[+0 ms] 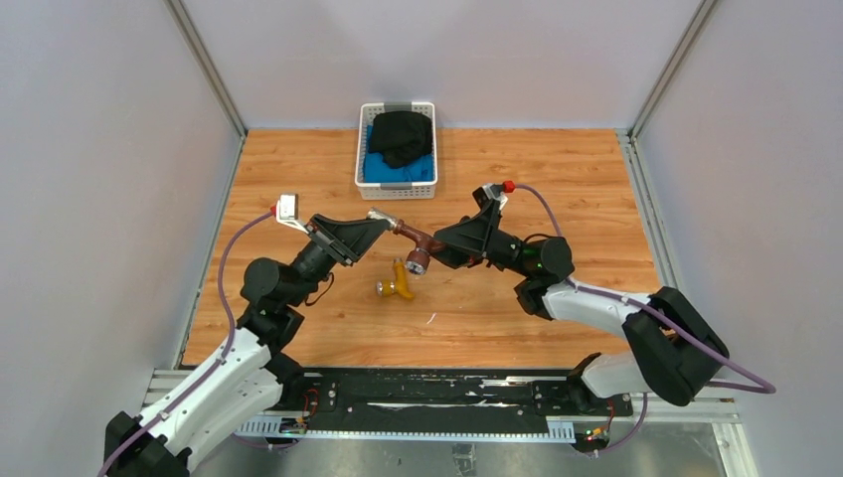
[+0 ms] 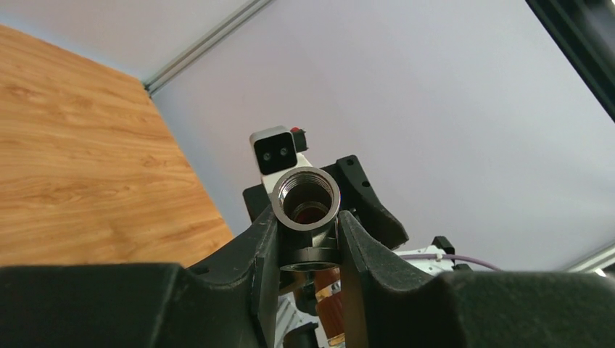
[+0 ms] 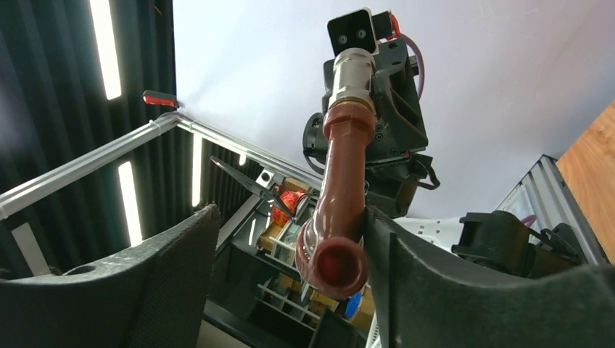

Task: Install the water faucets
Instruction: Screw the water faucet onto the adaptor.

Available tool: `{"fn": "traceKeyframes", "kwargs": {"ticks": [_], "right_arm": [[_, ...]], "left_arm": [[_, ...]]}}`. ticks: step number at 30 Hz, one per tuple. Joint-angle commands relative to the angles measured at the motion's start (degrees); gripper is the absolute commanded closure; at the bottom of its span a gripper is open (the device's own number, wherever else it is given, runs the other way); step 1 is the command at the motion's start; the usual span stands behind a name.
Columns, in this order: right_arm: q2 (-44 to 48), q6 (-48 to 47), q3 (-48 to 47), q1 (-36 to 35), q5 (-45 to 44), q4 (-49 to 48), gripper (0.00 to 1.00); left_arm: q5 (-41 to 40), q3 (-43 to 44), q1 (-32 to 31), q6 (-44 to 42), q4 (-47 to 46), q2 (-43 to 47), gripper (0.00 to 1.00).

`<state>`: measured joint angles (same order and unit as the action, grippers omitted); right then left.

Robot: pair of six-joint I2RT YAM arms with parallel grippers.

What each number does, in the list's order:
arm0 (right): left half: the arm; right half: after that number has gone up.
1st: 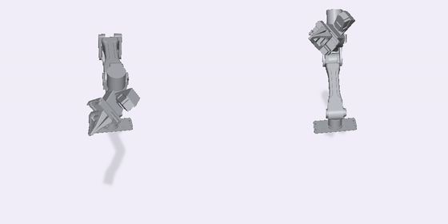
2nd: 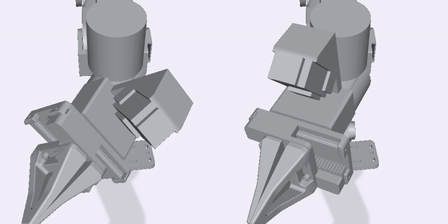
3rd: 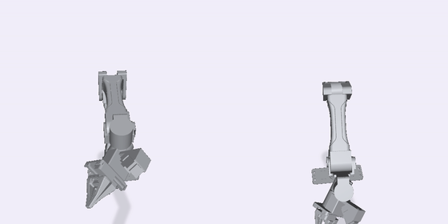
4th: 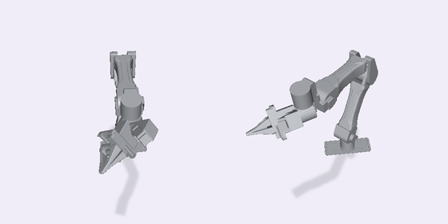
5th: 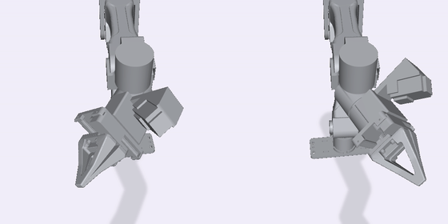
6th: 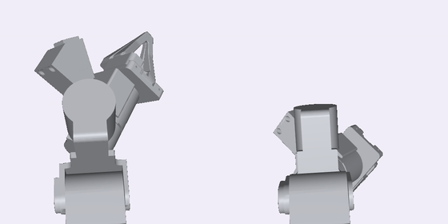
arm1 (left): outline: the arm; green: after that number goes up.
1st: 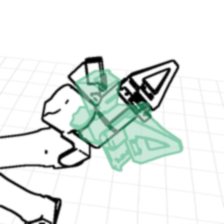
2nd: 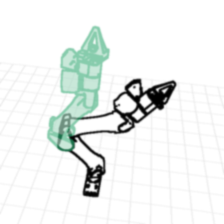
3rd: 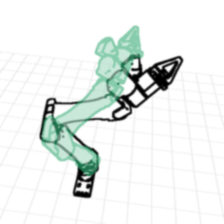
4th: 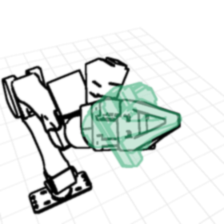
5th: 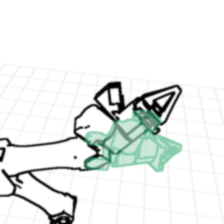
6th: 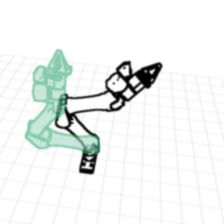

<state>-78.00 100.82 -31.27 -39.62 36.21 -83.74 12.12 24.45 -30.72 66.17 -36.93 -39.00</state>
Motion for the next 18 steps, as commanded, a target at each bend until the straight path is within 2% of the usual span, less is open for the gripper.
{"fn": "traceKeyframes", "kwargs": {"ticks": [1, 6, 11, 13, 14, 16, 18], "right_arm": [[2.20, 2.26, 1.88, 2.34, 1.15, -5.24, 0.27], [3.30, 0.06, 3.24, 2.72, 3.70, -1.21, 0.23], [10.97, -10.52, 6.17, 5.06, 6.56, 14.95, 0.21], [16.77, -18.24, 5.64, 6.73, 7.91, 26.93, 0.21], [21.76, -23.55, 4.41, 7.90, 8.31, 36.44, 0.21], [29.14, -42.03, -1.88, 8.49, 4.52, 61.34, 0.19], [34.85, -62.43, -9.99, 6.60, -4.95, 84.77, 0.18]], "left_arm": [[-5.95, 2.62, 0.05, -3.00, 8.16, 2.63, 1.00], [-9.39, 5.29, 0.05, -2.81, 15.32, 3.50, 1.00], [-11.88, 10.17, 0.05, -1.36, 24.86, 3.27, 1.00], [-11.95, 12.23, 0.05, -0.62, 28.13, 3.07, 1.00], [-11.99, 13.12, 0.05, -0.27, 29.64, 2.81, 1.00], [-11.96, 15.44, 0.05, 0.61, 32.70, 1.95, 1.00], [-11.56, 18.14, 0.05, 0.90, 37.42, 0.93, 1.00]]}}
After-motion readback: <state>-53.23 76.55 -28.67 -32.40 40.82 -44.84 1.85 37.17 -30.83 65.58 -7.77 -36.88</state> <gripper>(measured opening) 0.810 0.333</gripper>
